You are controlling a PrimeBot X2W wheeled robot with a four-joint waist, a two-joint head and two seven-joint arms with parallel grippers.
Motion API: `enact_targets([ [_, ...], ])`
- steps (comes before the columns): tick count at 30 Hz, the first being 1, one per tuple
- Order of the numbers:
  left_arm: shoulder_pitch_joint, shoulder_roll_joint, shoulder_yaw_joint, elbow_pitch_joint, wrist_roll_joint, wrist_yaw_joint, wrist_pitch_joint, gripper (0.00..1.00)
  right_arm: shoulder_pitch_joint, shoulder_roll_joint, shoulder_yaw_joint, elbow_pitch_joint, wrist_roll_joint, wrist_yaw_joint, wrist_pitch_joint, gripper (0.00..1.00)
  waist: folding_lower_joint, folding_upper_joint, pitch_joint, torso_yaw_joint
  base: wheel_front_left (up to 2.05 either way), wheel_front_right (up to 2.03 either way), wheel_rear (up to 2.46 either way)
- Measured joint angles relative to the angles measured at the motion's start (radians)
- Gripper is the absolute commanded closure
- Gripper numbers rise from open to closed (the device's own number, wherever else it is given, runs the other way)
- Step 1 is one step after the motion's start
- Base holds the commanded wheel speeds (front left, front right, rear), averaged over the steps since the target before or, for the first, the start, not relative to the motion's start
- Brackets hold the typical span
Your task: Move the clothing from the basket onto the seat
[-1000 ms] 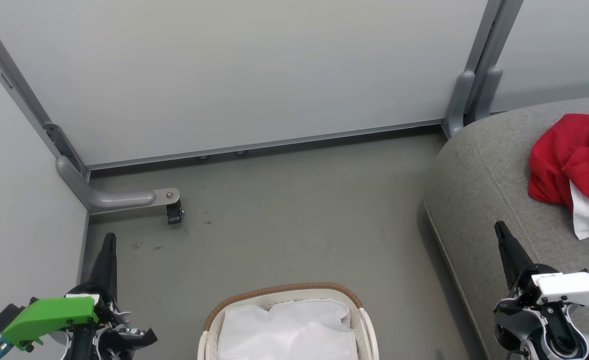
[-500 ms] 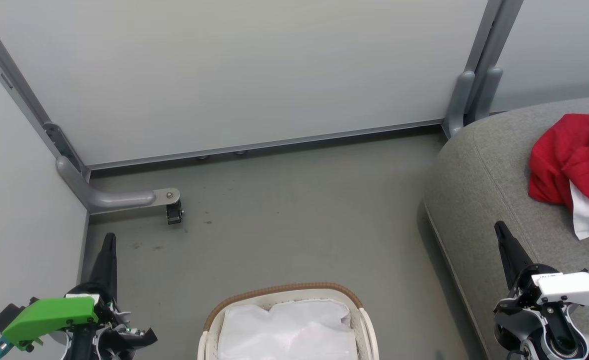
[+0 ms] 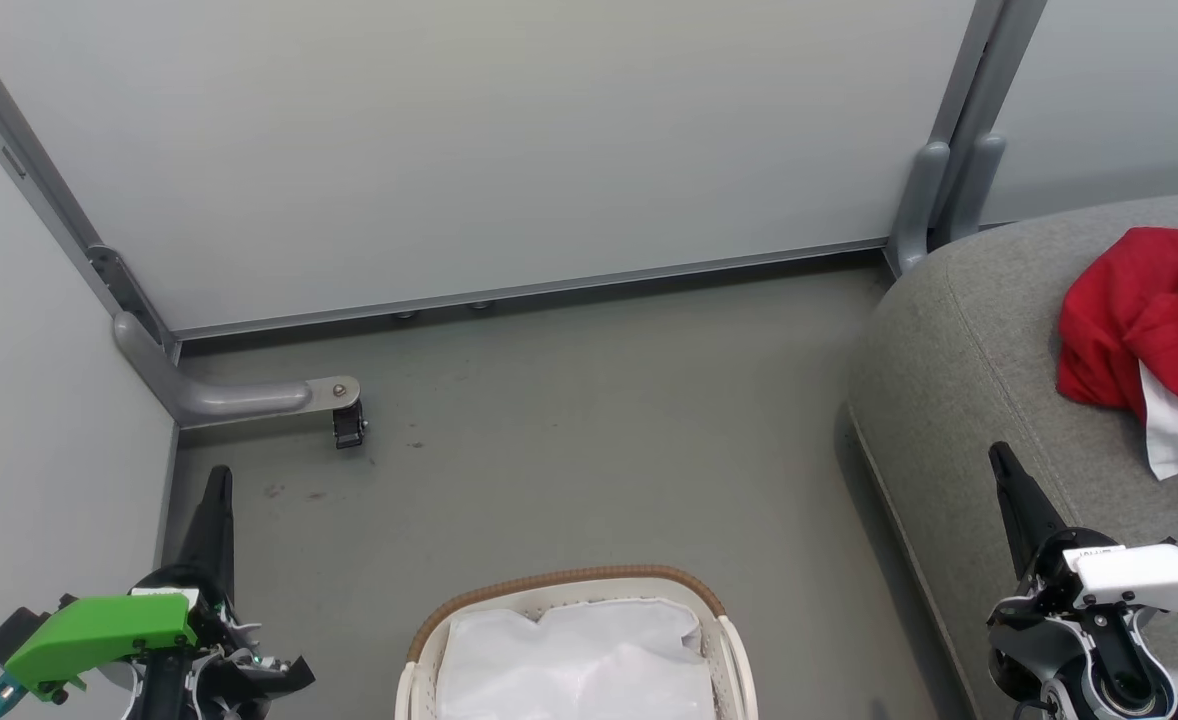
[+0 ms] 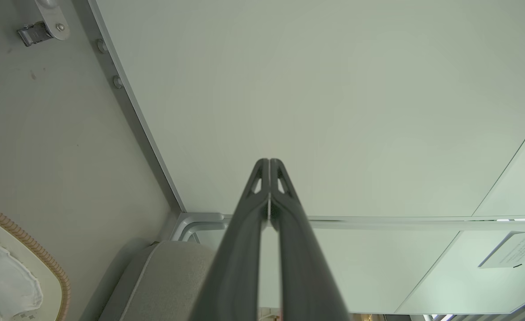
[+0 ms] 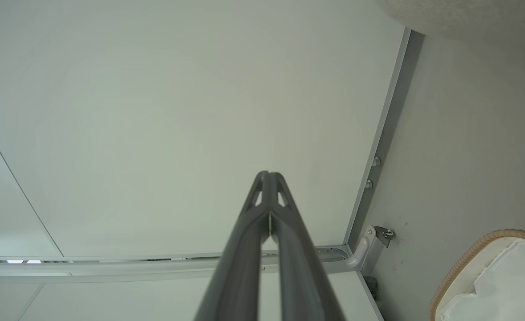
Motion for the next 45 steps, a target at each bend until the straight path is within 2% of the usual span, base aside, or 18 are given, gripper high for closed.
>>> enact_targets([
  [45, 0.000, 0.000, 0.000, 0.000, 0.000, 0.000, 0.000, 1.00, 0.000, 0.000, 0.000, 0.000, 0.000, 0.000, 0.000, 1.00, 0.0000, 0.0000, 0.000, 0.000, 0.00, 0.00, 0.00],
])
